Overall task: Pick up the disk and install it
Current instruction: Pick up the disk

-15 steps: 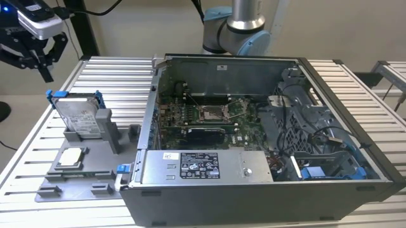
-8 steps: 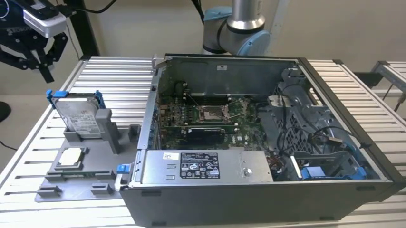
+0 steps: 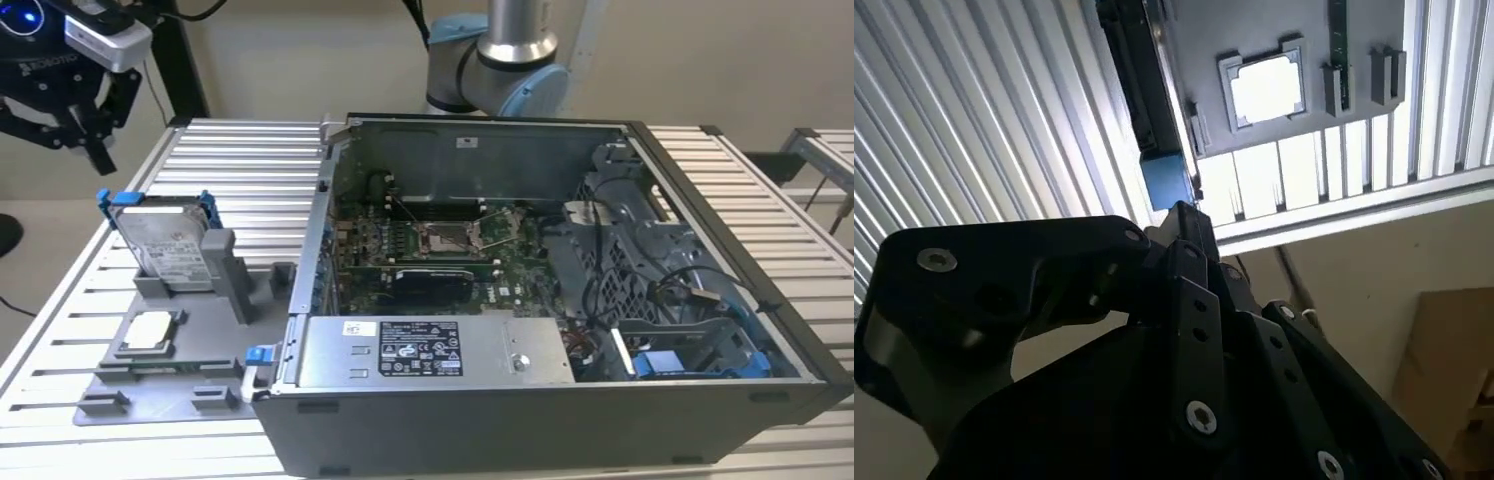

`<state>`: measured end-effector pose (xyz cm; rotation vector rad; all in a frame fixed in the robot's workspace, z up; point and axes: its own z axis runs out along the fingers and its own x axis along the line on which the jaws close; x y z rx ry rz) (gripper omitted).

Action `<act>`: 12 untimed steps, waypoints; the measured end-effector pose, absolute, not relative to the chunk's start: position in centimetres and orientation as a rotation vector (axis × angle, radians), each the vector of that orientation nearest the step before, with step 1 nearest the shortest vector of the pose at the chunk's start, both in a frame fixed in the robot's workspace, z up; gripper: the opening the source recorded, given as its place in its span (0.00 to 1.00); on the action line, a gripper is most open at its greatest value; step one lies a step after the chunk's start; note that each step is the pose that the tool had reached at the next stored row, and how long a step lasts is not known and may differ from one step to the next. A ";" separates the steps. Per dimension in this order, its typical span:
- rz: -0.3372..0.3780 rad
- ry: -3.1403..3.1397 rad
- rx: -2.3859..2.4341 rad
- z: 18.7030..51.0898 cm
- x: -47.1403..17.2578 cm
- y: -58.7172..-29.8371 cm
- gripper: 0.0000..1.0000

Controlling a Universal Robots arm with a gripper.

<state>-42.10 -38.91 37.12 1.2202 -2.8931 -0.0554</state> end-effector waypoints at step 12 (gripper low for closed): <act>-0.047 -2.751 1.532 37.0 -42.1 -38.9 0.00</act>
